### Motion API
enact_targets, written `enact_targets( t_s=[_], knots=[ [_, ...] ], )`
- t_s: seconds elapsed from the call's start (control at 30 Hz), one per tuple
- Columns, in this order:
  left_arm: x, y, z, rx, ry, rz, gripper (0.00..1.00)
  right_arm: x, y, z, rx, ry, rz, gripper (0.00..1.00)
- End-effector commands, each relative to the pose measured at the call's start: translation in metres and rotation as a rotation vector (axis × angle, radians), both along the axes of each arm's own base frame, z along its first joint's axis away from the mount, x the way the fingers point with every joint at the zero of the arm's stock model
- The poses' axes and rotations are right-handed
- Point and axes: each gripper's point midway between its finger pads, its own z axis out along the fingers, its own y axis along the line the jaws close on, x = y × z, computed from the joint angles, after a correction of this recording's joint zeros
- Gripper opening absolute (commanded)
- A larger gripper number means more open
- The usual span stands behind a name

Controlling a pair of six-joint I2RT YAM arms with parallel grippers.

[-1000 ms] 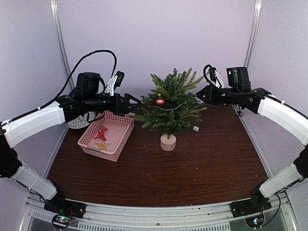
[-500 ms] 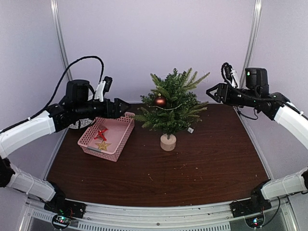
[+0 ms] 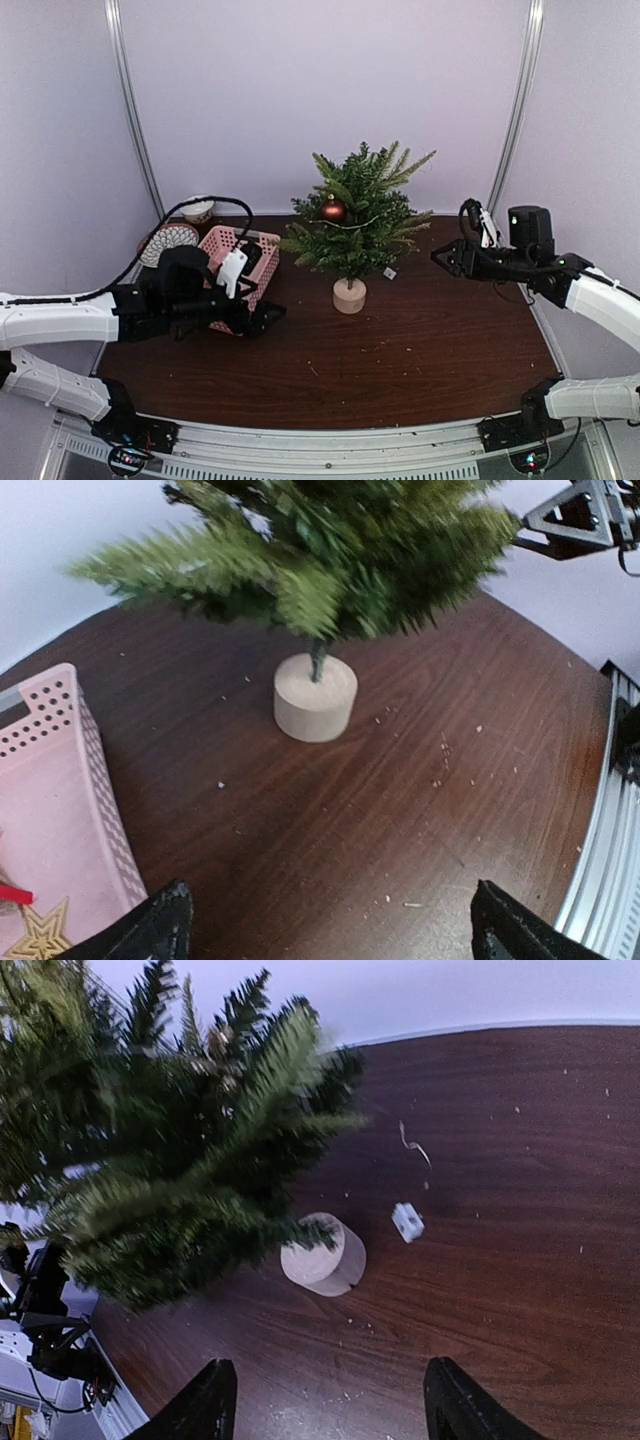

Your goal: Decorate the small christmas tree

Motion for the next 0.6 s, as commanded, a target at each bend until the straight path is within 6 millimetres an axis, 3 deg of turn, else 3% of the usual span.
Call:
enact_targets(
  t_s=[0.0,0.13,0.27,0.37,0.57],
  knots=[
    [-0.012,-0.018,-0.008,-0.031,-0.158,0.016,0.98,-0.012,-0.006,-0.002,0.058,-0.105,-0.012,0.67],
    [-0.028,-0.039,-0.039,0.011,-0.184,-0.011,0.98,-0.021,-0.018,-0.017,0.023,-0.132,-0.053,0.67],
    [-0.034,-0.062,-0.057,0.059,-0.22,-0.001,0.97,-0.028,-0.019,-0.025,-0.012,-0.13,-0.032,0.64],
    [-0.028,-0.075,-0.071,0.049,-0.216,0.028,0.93,-0.032,-0.02,-0.03,0.0,-0.128,-0.035,0.62],
    [-0.009,-0.092,-0.078,-0.01,-0.266,0.114,0.79,-0.038,-0.024,-0.039,0.011,-0.126,-0.054,0.6]
  ],
)
